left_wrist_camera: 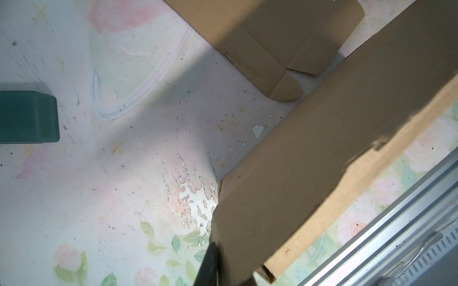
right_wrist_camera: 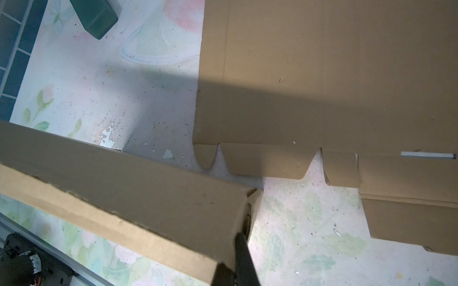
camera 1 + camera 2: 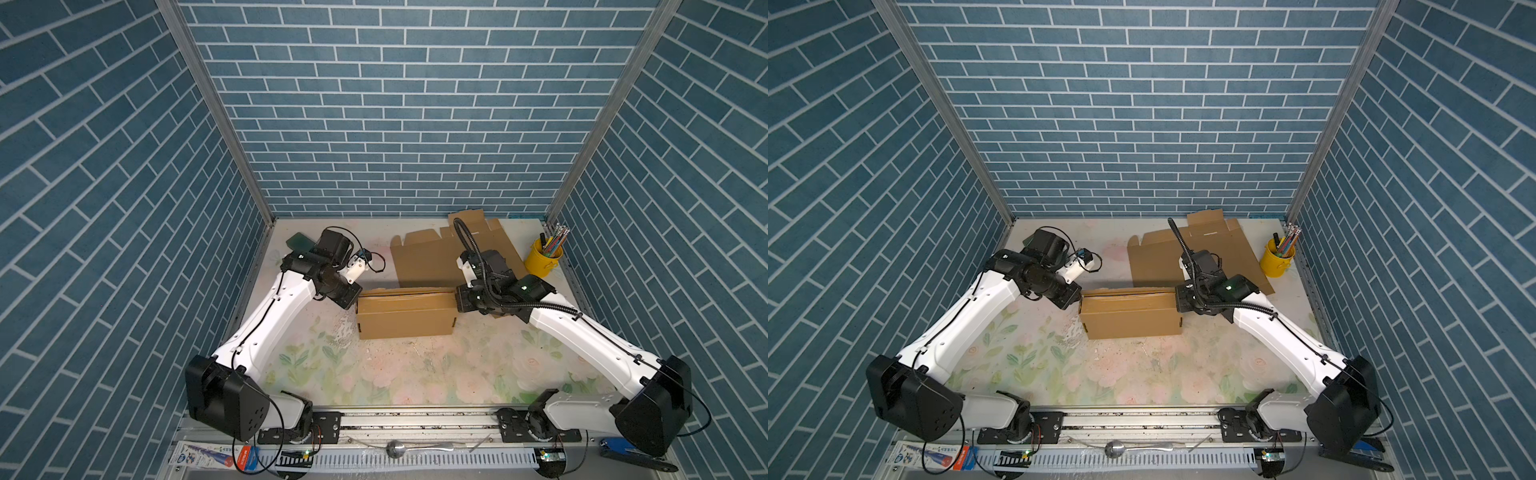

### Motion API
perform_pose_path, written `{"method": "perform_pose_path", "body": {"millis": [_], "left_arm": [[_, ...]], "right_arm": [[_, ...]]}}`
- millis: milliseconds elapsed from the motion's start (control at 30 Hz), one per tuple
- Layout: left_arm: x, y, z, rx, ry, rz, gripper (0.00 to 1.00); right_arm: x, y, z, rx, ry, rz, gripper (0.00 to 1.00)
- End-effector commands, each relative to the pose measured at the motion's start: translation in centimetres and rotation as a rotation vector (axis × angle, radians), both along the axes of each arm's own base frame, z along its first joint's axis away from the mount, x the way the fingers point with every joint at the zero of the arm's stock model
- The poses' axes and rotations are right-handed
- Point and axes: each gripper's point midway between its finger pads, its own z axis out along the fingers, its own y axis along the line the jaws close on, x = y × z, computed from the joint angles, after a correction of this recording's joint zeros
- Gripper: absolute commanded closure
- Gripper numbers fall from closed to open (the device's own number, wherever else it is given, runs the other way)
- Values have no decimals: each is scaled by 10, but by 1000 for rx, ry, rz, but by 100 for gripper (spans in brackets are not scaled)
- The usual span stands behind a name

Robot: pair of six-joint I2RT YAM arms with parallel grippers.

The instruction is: Fold the paper box

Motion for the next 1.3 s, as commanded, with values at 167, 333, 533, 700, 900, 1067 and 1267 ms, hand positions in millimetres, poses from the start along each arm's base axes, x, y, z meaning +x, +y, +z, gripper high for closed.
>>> {"method": "perform_pose_path", "body": {"millis": [167,333,533,700,900,1067,1267], "left_arm": [[-11,-3,8,-38,83,31,93],[-14,-6,12,-50,146,55,93],[-17,-10,1,-72,243,147,93],[-15,-14,2,-115,266,235,93],[-12,-18,-3,-150,294,297,92],[-10,-18,-4,-161,293,318,92],[-8,-20,0,-172,295,315,91]], "right_arm": [[-25,-17,-33,-80,119,-26,100],[-25,-16,-36,-82,123,-28,100],[-24,-15,-32,-79,110,-41,100],[-24,-13,-32,-59,108,-59,100],[-24,-10,-32,-53,107,-61,100],[-23,-10,-32,-52,104,-66,100],[-24,-11,-33,-55,105,-67,100]]}}
